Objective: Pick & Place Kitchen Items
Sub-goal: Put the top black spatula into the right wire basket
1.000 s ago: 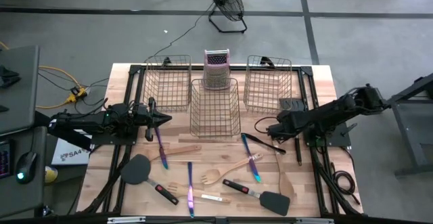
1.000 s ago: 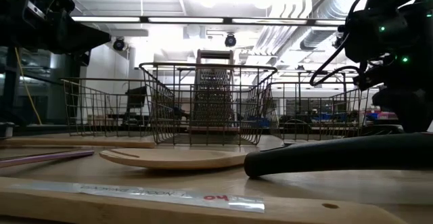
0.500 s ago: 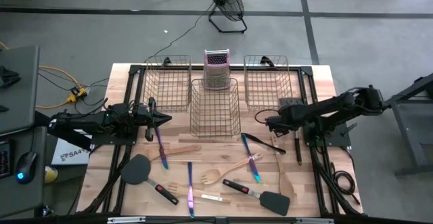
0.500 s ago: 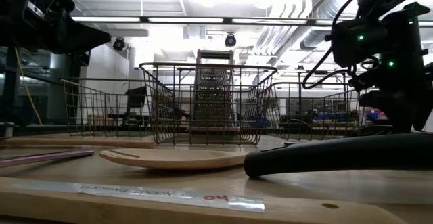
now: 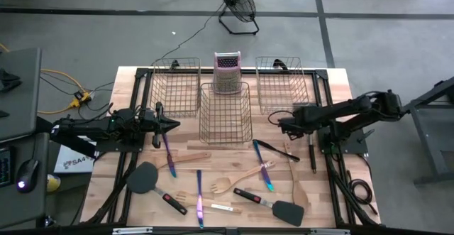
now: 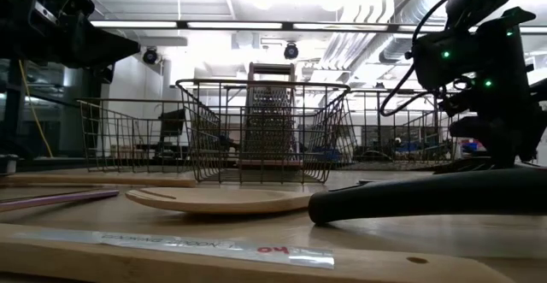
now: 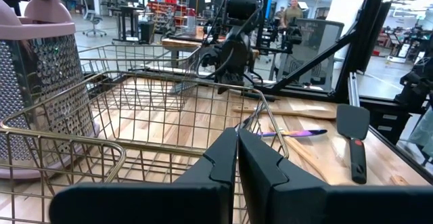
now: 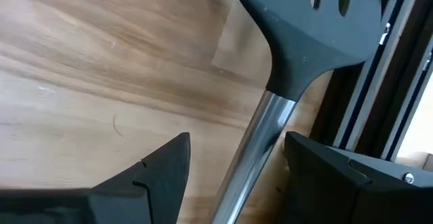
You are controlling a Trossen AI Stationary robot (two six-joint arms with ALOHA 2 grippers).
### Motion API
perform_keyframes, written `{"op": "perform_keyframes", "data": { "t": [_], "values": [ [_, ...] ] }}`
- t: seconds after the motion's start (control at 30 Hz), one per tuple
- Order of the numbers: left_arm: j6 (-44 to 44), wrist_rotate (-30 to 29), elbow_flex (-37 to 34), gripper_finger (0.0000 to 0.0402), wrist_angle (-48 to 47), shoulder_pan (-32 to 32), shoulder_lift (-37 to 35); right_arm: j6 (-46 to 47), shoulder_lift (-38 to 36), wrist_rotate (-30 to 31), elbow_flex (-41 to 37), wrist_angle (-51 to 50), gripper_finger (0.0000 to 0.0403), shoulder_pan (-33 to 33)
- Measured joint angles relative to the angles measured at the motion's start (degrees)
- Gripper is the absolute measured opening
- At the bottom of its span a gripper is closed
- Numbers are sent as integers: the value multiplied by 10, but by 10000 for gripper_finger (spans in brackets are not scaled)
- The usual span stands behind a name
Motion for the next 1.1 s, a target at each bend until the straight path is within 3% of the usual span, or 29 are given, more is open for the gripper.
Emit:
{"op": "perform_keyframes", "data": {
  "t": [0.3,0.53,0.93,1.1],
  "values": [
    [0,0,0,15,0,0,0,-12,70,-3,0,-1,211,-17],
    [0,0,0,15,0,0,0,-18,80,-41,1,12,203,-16],
    [0,0,0,15,0,0,0,-46,80,-98,0,15,90,-13],
    [0,0,0,15,0,0,0,-50,80,-109,1,14,94,-13]
  ]
}}
